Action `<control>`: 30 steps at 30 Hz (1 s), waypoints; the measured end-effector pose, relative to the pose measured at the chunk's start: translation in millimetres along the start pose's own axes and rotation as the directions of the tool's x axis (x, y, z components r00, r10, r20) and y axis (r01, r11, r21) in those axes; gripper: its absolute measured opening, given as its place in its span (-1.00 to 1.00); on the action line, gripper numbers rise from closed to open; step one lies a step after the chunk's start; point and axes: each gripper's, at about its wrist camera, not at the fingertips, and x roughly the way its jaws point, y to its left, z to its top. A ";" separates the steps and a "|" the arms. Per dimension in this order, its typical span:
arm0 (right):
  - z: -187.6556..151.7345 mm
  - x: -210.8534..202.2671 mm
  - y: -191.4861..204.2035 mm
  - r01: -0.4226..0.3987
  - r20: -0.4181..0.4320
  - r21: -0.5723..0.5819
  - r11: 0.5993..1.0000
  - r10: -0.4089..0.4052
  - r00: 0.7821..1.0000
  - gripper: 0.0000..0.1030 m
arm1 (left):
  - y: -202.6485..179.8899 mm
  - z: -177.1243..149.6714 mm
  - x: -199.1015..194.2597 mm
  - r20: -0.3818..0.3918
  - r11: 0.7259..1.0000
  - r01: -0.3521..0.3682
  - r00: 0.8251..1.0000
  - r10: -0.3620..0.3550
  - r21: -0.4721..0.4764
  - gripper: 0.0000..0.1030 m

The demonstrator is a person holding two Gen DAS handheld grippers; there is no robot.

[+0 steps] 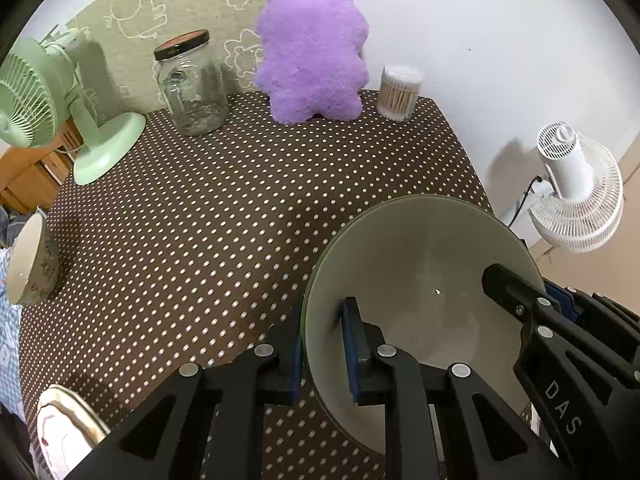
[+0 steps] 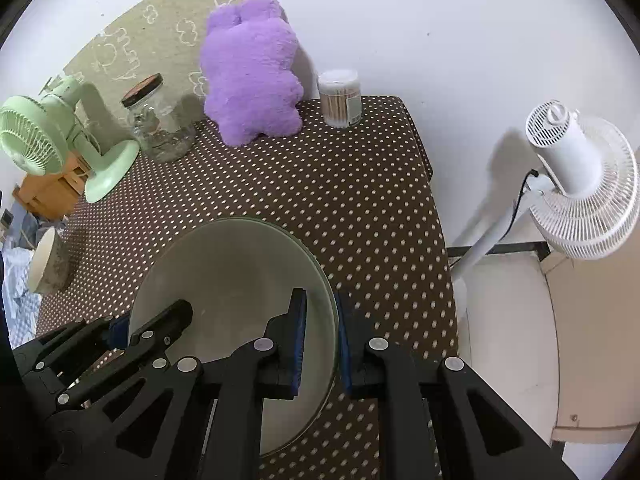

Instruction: Organize plates and bowls

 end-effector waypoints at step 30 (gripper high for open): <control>-77.8 -106.3 94.8 0.054 0.081 0.022 0.998 -0.055 0.995 -0.67 | 70.1 -63.1 -96.4 0.090 0.997 0.048 0.995 -0.054 0.061 -0.70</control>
